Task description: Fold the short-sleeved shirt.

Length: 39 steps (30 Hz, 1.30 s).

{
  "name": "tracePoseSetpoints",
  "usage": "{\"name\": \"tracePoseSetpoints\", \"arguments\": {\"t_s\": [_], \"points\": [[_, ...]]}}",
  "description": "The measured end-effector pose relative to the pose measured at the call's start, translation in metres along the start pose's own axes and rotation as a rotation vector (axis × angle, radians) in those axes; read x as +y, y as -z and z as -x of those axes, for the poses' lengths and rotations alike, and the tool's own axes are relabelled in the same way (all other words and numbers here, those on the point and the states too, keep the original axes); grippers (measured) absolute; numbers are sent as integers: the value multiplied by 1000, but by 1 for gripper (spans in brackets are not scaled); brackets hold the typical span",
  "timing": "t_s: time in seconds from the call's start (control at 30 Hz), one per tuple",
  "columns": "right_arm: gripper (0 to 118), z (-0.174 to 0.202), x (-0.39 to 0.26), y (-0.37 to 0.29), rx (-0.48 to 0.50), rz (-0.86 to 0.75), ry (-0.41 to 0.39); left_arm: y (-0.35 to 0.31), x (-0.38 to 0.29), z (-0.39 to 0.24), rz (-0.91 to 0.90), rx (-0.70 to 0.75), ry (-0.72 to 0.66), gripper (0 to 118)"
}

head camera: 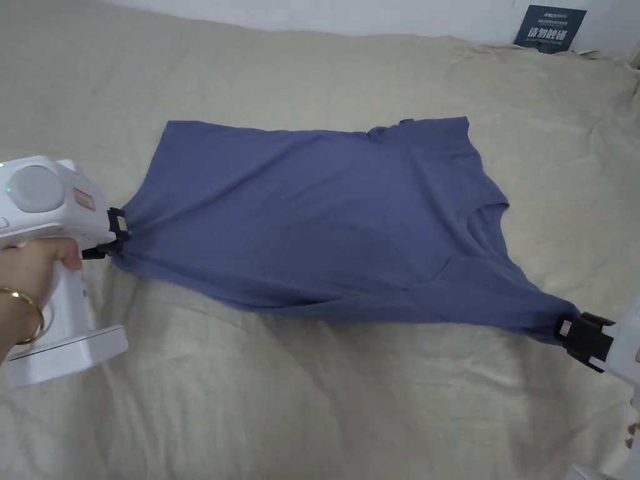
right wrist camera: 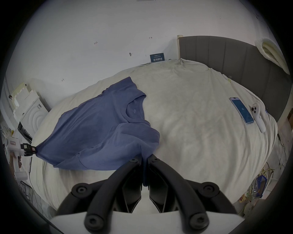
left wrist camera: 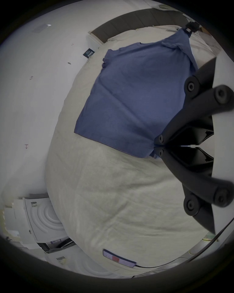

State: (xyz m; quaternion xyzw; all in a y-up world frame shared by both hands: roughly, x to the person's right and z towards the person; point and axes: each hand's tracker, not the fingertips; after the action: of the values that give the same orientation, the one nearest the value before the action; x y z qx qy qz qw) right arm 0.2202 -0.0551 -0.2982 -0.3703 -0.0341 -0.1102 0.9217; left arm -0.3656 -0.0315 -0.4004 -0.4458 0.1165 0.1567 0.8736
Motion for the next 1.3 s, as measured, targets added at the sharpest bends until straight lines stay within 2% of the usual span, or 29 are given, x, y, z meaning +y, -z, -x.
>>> {"name": "tracePoseSetpoints", "arguments": {"t_s": [0.17,0.37,0.6,0.77,0.93,1.03,1.13,1.17,1.23,1.27,1.3], "points": [[5,-3,-17,-30,2,-11,-47,-35,-21,15,-1,-17,27,0],[5,-8,-35,-61,30,-19,-56,-56,-62,25,12,8,87,0],[5,-13,-53,-82,41,-15,-57,-66,-91,39,38,9,60,0],[5,-10,-73,-68,36,70,-109,-44,-95,37,55,74,67,0],[5,-8,-90,-45,26,126,-109,-23,-100,27,81,148,137,0],[5,-9,-95,-35,-1,150,-135,-11,-101,26,110,164,135,0],[5,-13,-97,-28,-6,177,-115,-4,-103,25,123,176,135,0],[5,-14,-97,-28,-8,185,-112,-4,-104,24,119,179,138,5],[8,-14,-96,-30,-2,182,-100,-9,-104,23,99,174,140,33],[15,-14,-96,-33,-1,178,-98,-13,-103,24,92,167,137,54],[41,-13,-94,-35,1,175,-101,-16,-102,25,81,158,129,84]]}}
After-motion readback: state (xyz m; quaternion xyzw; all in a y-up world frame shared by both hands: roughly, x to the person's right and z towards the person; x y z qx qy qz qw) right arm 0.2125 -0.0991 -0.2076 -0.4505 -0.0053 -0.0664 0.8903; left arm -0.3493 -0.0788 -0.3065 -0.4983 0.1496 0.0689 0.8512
